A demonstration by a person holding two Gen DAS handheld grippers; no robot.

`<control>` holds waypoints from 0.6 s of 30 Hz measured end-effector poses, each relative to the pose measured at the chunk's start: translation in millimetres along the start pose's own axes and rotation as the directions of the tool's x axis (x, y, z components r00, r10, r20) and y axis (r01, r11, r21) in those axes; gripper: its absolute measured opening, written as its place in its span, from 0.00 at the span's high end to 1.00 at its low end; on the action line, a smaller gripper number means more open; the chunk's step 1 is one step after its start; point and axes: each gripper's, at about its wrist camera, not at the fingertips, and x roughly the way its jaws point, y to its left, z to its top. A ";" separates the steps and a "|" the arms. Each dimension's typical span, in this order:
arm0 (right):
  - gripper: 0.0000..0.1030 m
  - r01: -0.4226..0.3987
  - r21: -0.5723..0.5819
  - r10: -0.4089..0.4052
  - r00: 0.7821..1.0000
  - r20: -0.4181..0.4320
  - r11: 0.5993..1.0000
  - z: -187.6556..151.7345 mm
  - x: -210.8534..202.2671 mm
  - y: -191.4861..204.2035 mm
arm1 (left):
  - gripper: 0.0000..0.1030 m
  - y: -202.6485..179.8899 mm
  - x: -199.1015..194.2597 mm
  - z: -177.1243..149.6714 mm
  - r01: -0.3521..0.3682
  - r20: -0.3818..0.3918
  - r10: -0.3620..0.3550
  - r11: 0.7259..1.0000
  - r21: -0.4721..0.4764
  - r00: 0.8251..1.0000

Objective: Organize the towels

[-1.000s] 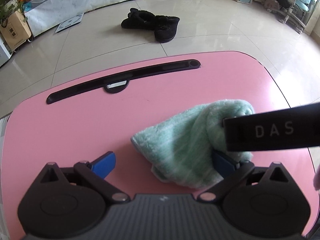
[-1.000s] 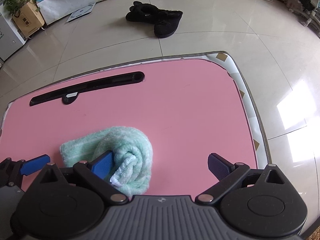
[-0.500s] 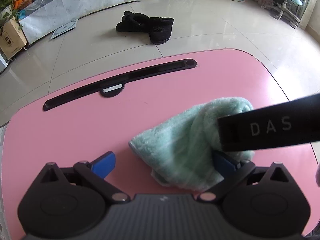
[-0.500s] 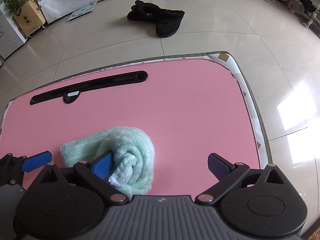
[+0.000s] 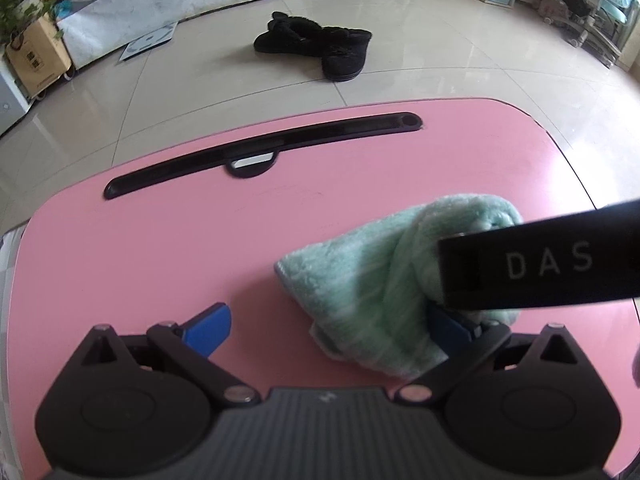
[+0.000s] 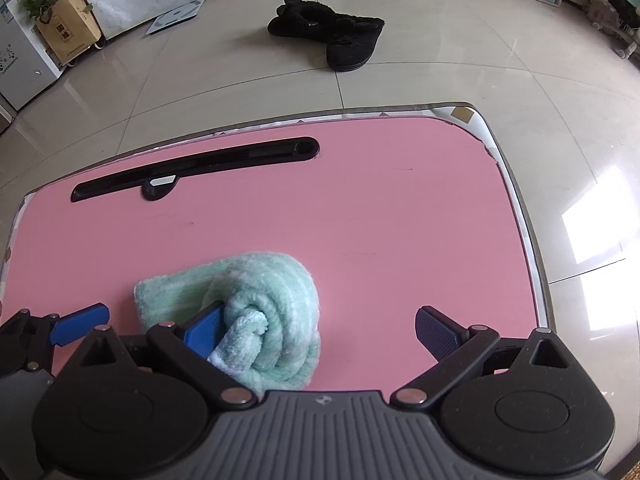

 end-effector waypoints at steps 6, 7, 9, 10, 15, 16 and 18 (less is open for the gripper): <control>0.04 -0.007 -0.011 0.007 1.000 -0.003 1.000 1.7 0.9 8.5 | 0.00 10.7 -2.5 -2.4 -0.021 0.002 0.021 1.000 -0.014 1.000; 0.04 -0.009 -0.015 0.009 1.000 -0.003 1.000 2.1 1.2 10.9 | 0.00 13.5 -2.8 -2.9 -0.023 0.001 0.023 1.000 -0.019 1.000; 0.04 -0.015 -0.024 0.015 1.000 -0.004 1.000 2.2 1.1 16.1 | 0.00 20.1 -3.2 -3.7 -0.024 -0.003 0.024 0.999 -0.035 1.000; 0.04 -0.018 -0.027 0.018 1.000 -0.005 0.999 2.1 1.6 18.4 | 0.00 23.6 -3.4 -4.3 -0.024 -0.006 0.024 0.999 -0.043 1.000; 0.04 -0.040 -0.037 0.039 0.999 -0.012 0.999 2.7 5.1 31.0 | 0.00 37.8 -6.3 -7.6 -0.042 -0.008 0.042 0.997 -0.060 0.999; 0.04 -0.043 -0.039 0.043 0.999 -0.013 0.998 2.8 5.8 33.5 | 0.00 40.7 -6.7 -7.8 -0.044 -0.010 0.043 0.997 -0.066 0.999; 0.04 -0.049 -0.045 0.049 0.999 -0.014 0.998 3.3 7.3 39.4 | 0.00 46.7 -7.5 -8.4 -0.048 -0.014 0.047 0.996 -0.077 0.999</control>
